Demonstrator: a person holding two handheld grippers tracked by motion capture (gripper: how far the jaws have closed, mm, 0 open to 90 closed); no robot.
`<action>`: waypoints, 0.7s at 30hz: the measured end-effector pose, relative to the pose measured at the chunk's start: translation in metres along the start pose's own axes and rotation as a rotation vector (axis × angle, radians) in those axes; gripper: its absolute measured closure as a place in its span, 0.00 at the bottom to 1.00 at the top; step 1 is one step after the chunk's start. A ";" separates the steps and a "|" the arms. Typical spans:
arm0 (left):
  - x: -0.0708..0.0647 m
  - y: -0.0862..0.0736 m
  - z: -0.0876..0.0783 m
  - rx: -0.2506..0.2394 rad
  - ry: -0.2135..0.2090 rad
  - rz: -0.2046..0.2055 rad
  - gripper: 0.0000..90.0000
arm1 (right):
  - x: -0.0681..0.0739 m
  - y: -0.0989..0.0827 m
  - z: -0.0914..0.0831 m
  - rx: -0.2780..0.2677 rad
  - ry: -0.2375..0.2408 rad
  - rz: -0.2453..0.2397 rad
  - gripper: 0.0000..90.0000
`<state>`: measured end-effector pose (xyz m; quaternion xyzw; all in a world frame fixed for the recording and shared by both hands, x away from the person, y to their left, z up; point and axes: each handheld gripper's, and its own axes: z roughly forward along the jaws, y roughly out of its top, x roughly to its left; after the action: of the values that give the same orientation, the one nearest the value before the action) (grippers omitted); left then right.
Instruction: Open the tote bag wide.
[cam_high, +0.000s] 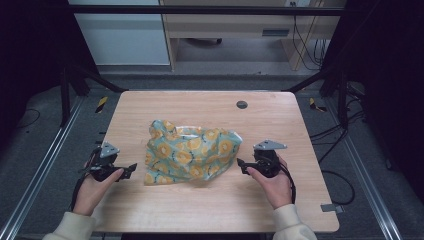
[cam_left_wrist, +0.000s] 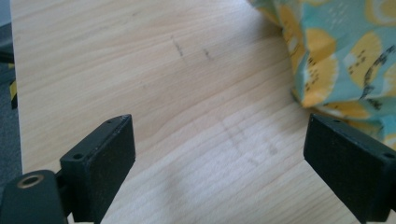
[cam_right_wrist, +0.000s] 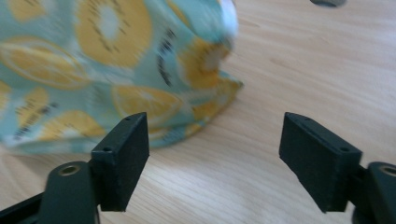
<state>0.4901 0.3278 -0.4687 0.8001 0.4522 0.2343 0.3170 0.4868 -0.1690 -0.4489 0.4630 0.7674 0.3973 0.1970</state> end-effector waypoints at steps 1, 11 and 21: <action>0.000 0.000 0.000 0.000 0.000 0.000 0.10 | 0.000 0.000 0.000 0.000 0.000 0.000 0.28; 0.001 -0.002 0.006 0.030 0.000 -0.001 0.10 | 0.038 0.075 -0.001 0.000 0.057 -0.137 0.37; 0.003 0.000 0.007 0.033 0.000 -0.002 0.11 | 0.063 0.133 0.037 0.124 0.101 -0.157 0.44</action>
<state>0.4962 0.3283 -0.4740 0.8048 0.4568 0.2264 0.3039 0.5541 -0.0644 -0.3623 0.3920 0.8334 0.3554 0.1596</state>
